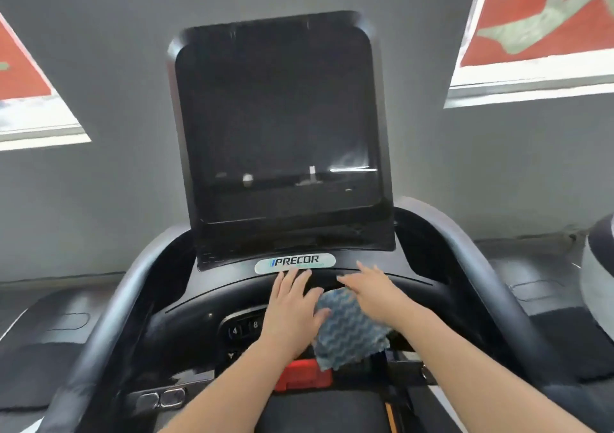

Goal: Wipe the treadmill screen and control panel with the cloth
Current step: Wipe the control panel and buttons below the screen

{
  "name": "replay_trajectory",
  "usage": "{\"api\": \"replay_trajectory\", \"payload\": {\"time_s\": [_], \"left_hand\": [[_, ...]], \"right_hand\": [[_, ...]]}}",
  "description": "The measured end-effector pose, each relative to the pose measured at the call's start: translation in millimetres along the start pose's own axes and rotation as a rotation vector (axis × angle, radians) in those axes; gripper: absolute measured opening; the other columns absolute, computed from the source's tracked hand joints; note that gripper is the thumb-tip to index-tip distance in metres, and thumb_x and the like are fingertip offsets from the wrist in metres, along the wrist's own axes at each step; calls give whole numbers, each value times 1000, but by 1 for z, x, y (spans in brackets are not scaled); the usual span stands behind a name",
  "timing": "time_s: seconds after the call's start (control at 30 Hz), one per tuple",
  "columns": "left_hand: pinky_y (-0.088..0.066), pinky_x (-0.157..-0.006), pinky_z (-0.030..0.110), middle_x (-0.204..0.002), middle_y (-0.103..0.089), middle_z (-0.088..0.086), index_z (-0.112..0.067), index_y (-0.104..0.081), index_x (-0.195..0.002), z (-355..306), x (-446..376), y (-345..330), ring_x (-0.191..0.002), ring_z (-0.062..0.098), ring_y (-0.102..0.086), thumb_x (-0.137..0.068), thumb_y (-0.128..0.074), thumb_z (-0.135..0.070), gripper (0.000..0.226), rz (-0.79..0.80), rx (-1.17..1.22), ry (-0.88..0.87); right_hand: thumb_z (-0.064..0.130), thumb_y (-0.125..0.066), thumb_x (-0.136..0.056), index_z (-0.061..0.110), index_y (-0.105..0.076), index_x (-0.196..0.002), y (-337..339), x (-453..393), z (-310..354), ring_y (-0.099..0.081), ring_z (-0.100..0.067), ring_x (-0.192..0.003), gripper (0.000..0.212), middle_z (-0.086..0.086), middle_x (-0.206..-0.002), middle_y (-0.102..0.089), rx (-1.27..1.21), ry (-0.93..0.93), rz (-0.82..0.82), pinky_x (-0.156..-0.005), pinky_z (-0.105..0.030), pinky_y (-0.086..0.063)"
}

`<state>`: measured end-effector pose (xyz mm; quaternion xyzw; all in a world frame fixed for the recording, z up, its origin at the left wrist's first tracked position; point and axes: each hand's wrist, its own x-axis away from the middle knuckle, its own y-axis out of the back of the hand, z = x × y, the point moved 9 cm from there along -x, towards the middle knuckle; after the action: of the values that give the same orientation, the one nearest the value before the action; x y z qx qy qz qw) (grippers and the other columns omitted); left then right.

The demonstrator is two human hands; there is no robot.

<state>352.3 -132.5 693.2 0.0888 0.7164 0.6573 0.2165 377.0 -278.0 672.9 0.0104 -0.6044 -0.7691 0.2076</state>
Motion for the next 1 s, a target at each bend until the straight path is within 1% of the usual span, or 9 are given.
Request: {"api": "replay_trajectory", "payload": {"time_s": [0.07, 0.17, 0.23, 0.4, 0.57, 0.67, 0.8, 0.9, 1.0], "left_hand": [[-32, -112, 49, -128, -65, 6, -29, -71, -99, -13, -1, -3, -129, 31, -50, -73, -68, -49, 33, -4, -40, -23], [-39, -111, 50, -128, -66, 6, -25, -73, -97, -13, 0, -3, -127, 30, -54, -63, -84, -51, 44, 40, -105, 69], [-40, -111, 50, -129, -65, 8, -23, -76, -96, -7, 3, 3, -126, 32, -57, -65, -85, -53, 44, 24, -109, 142], [-29, -106, 47, -117, -70, 6, -29, -71, -70, 6, 7, 11, -118, 33, -62, -56, -94, -41, 30, -41, -72, 180], [-28, -112, 46, -117, -69, 1, -27, -67, -76, 6, 15, 18, -122, 29, -58, -69, -85, -29, 20, -152, -5, 149], [-27, -115, 46, -121, -66, 0, -25, -65, -81, -1, 21, 27, -125, 27, -55, -76, -79, -24, 15, -210, -12, 87], [-28, -115, 48, -123, -65, -2, -26, -65, -85, -9, 29, 41, -127, 23, -52, -82, -73, -24, 9, -228, -42, 61], [-30, -115, 49, -122, -66, -5, -27, -65, -85, -13, 38, 53, -128, 21, -52, -89, -57, -28, 9, -267, -58, 59], [-28, -116, 48, -114, -68, -10, -28, -65, -84, -13, 49, 65, -125, 19, -54, -91, -50, -28, 16, -297, -74, 61]], "right_hand": [[3, -33, -101, 26, -29, -156, -4, -3, 1, -14, -28, -152, 61, -6, -154, -44, 122, 74, 94, -123, -42, -9], [17, -38, -104, 29, -40, -151, 8, -3, 3, -38, -29, -134, 49, -7, -140, -52, 280, 138, 56, -117, -41, -18], [19, -40, -103, 27, -42, -150, 16, -3, 3, -39, -29, -128, 47, -6, -136, -50, 334, 155, 14, -115, -39, -20], [14, -46, -99, 26, -57, -135, 15, -6, -9, -40, -28, -122, 39, -4, -128, -48, 385, 172, -44, -112, -34, -22], [18, -49, -98, 34, -46, -146, 9, -11, -13, -30, -29, -134, 50, -5, -141, -39, 392, 220, -65, -120, -40, -12], [16, -51, -97, 32, -55, -137, 8, -13, -10, -30, -30, -133, 43, -6, -144, -37, 419, 249, -63, -119, -38, -15], [25, -50, -96, 29, -60, -128, 8, -16, -16, -28, -29, -138, 34, -3, -145, -40, 445, 248, -21, -123, -44, -3], [37, -51, -86, 32, -73, -105, 18, -11, -27, -40, -30, -133, 30, -2, -134, -54, 403, 271, -63, -122, -48, -9], [38, -69, -63, 33, -72, -70, 32, 0, -29, -66, -24, -103, 9, 5, -100, -69, 385, 349, -238, -109, -45, -31]]}}
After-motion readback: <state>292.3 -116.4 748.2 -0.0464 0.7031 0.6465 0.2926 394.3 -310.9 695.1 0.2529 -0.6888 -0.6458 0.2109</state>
